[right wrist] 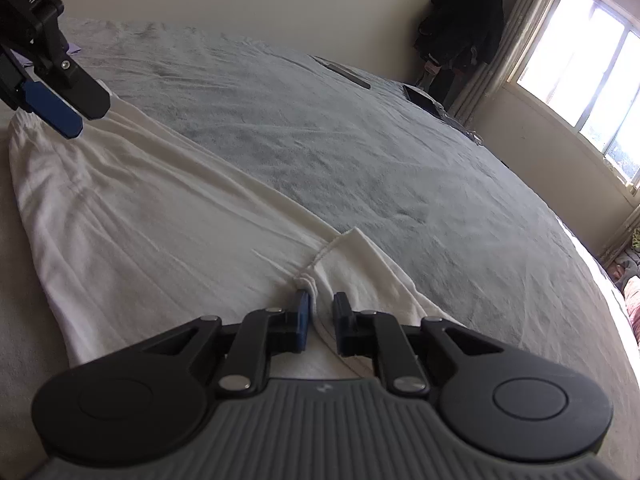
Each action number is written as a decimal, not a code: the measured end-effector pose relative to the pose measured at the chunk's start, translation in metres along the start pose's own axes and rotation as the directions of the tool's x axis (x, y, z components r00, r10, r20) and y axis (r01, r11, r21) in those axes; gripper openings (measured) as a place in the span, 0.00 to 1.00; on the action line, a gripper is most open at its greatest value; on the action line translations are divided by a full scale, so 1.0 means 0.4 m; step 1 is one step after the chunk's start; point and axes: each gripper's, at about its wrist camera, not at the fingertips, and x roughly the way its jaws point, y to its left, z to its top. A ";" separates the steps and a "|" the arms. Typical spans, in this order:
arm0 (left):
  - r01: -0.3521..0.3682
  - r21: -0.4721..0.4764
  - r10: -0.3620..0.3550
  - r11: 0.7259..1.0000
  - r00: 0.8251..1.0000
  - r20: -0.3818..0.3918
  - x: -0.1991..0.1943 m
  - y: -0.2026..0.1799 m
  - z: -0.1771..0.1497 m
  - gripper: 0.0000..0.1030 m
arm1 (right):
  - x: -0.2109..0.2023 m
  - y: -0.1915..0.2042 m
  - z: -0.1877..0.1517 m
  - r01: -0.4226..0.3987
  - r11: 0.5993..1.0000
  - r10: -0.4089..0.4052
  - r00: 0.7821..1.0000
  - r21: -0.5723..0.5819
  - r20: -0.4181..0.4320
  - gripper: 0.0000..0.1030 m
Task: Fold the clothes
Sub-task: 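Lift the pinched leg ends with the right gripper toward the left gripper, then lay the leg ends onto the waistband with the right gripper while the left gripper pinches the waistband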
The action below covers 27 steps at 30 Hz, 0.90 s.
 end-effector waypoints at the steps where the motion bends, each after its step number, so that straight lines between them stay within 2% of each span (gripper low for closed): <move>1: 0.001 0.001 -0.001 1.000 1.000 -0.001 0.001 -0.001 0.000 0.50 | -0.010 0.000 -0.003 0.002 1.000 -0.002 1.000 0.012 0.009 0.05; 6: 0.017 -0.006 -0.017 1.000 1.000 0.001 -0.005 0.003 -0.001 0.50 | -0.091 -0.014 0.005 0.061 0.993 -0.072 0.992 0.105 0.105 0.05; 9: 0.066 -0.051 -0.066 0.997 0.998 -0.009 0.001 0.010 -0.004 0.50 | -0.151 -0.004 0.021 0.084 0.986 -0.109 0.979 0.143 0.173 0.05; 13: 0.158 -0.135 -0.165 0.978 0.986 -0.040 0.017 0.016 -0.019 0.50 | -0.152 0.045 0.001 0.058 0.994 -0.071 0.987 0.092 0.145 0.05; 16: 0.187 -0.134 -0.195 0.973 0.980 -0.050 0.026 0.005 -0.035 0.52 | -0.159 0.053 -0.001 0.063 0.994 -0.076 0.985 0.092 0.152 0.05; 22: 0.248 -0.194 -0.266 0.949 0.962 -0.069 0.065 -0.019 -0.046 0.54 | -0.172 0.070 -0.006 0.073 0.993 -0.087 0.982 0.092 0.166 0.05; 27: 0.310 -0.301 -0.349 0.902 0.933 -0.085 0.125 -0.045 -0.044 0.54 | -0.182 0.082 0.005 0.078 0.994 -0.092 0.978 0.080 0.189 0.05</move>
